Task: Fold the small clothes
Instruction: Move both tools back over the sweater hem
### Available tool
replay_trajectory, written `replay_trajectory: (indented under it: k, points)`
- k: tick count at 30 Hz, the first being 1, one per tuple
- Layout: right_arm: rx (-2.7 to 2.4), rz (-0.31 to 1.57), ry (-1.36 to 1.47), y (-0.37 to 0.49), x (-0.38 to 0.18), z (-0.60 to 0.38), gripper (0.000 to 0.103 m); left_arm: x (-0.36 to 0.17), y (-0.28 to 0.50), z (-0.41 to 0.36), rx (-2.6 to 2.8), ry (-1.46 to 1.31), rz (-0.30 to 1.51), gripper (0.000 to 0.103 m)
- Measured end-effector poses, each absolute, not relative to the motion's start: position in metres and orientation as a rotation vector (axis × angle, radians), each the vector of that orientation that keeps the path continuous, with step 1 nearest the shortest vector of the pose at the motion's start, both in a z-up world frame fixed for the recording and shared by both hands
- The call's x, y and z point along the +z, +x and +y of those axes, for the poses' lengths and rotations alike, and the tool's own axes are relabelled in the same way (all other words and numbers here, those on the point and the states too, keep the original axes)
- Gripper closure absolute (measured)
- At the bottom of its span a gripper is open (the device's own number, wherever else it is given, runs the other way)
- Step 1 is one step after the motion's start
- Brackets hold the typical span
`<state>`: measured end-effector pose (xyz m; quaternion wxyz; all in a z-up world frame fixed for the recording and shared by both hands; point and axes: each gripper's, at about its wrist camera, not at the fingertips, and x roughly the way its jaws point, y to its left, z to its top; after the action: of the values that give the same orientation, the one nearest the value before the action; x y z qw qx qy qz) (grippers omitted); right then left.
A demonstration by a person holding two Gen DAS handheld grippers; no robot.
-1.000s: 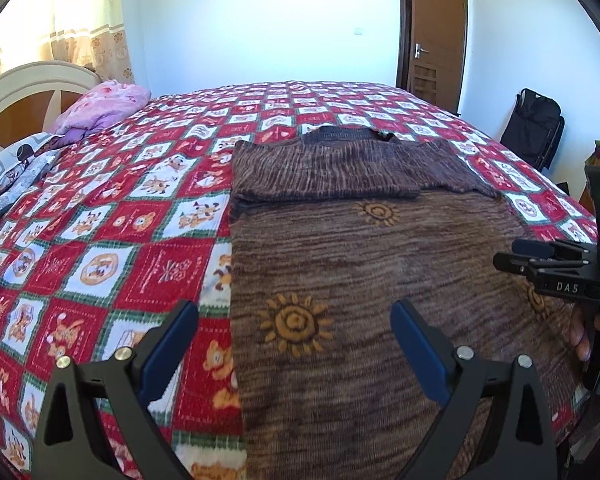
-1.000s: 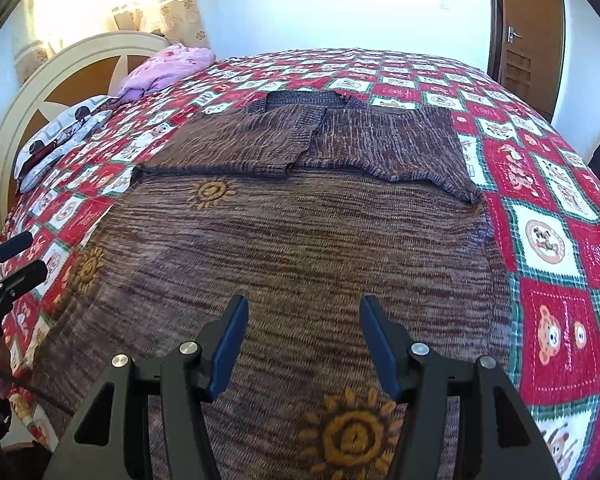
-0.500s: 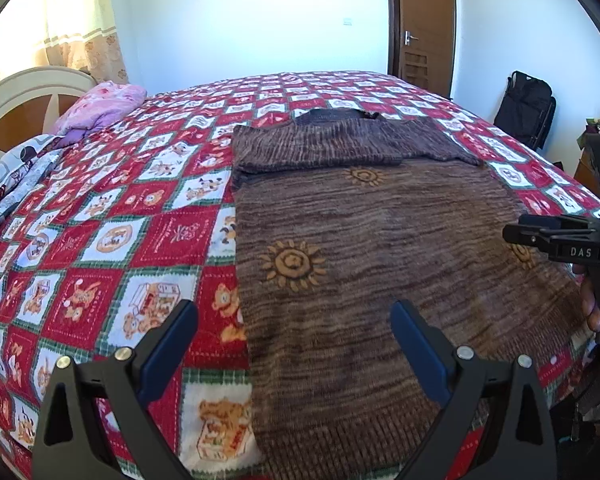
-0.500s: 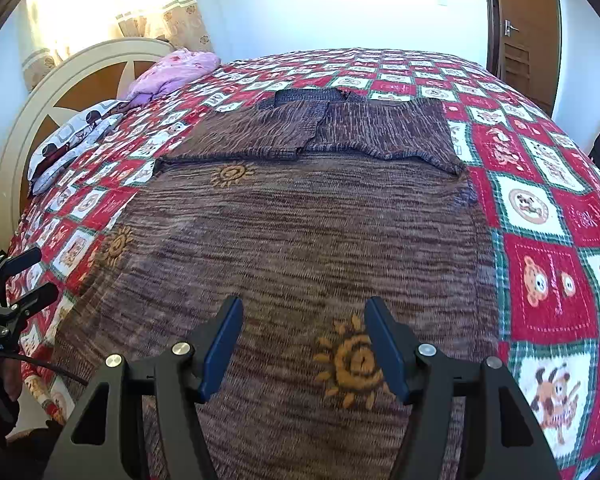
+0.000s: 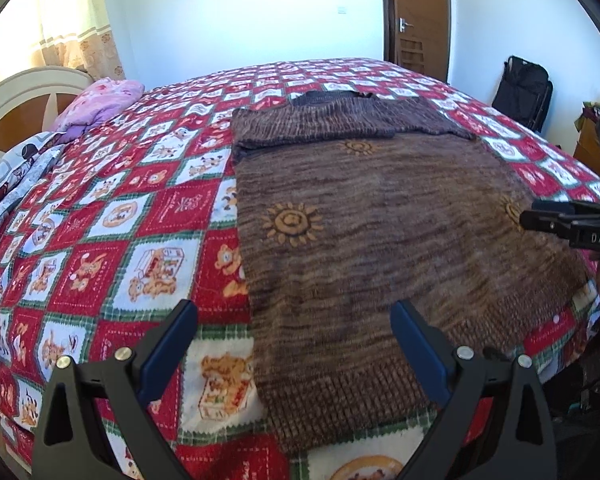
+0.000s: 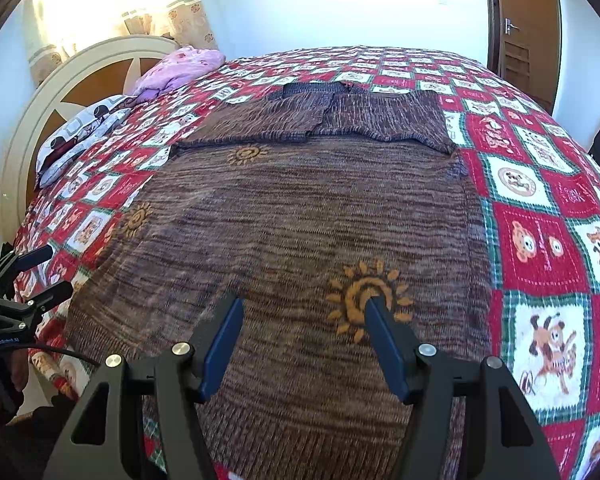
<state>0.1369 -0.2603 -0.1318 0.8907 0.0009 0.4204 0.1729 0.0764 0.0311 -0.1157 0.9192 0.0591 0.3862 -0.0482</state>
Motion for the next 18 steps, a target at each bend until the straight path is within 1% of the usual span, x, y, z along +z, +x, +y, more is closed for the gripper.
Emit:
replay_trajectory:
  k: [9,18]
  points:
    - [0.342,0.892,-0.016,0.112,-0.141,-0.271,0.039,-0.129,0.059,0.040,-0.121,0.089,0.872,0.004]
    - [0.316,0.873,-0.030,0.093,-0.141,-0.281,0.038,-0.142,0.057,0.055,-0.186,-0.087,0.963,0.006]
